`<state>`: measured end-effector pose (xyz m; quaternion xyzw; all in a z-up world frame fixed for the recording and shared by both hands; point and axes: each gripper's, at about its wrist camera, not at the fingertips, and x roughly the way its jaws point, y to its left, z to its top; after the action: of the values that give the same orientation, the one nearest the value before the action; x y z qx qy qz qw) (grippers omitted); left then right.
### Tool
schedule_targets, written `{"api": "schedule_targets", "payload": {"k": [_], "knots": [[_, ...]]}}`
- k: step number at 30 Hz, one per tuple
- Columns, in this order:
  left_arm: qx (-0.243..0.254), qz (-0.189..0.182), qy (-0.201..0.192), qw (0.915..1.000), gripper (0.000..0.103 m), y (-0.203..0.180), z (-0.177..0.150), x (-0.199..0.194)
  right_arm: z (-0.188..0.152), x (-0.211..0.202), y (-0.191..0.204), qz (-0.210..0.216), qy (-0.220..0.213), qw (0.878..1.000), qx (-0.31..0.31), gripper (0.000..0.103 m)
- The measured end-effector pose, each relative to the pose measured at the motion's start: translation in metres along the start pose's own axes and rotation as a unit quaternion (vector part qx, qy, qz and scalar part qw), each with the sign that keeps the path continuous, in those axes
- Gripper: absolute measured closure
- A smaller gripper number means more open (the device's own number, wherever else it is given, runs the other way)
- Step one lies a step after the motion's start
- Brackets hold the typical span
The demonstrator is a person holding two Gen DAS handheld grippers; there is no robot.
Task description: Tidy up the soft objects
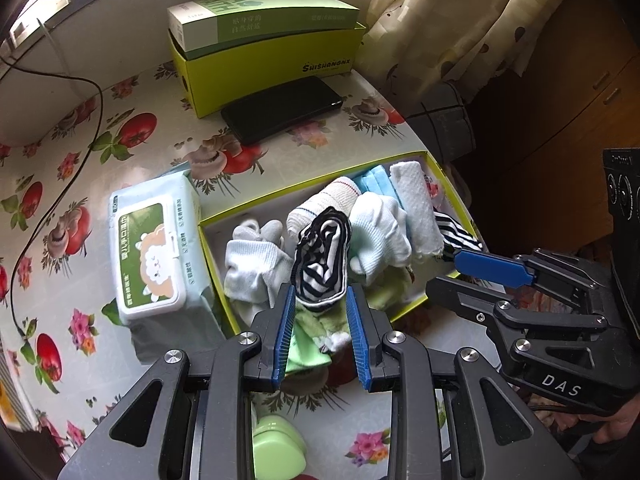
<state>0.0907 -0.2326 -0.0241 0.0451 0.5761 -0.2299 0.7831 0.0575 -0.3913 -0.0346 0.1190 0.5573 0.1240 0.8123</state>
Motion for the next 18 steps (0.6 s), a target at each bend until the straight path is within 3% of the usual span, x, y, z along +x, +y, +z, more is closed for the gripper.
{"api": "schedule_targets", "payload": {"k": [18], "knots": [[-0.007,0.03,-0.02,0.9993,0.075,0.013,-0.046,-0.032,-0.037,-0.015,0.047,-0.045,0.0,0.998,-0.046,0.052]]}}
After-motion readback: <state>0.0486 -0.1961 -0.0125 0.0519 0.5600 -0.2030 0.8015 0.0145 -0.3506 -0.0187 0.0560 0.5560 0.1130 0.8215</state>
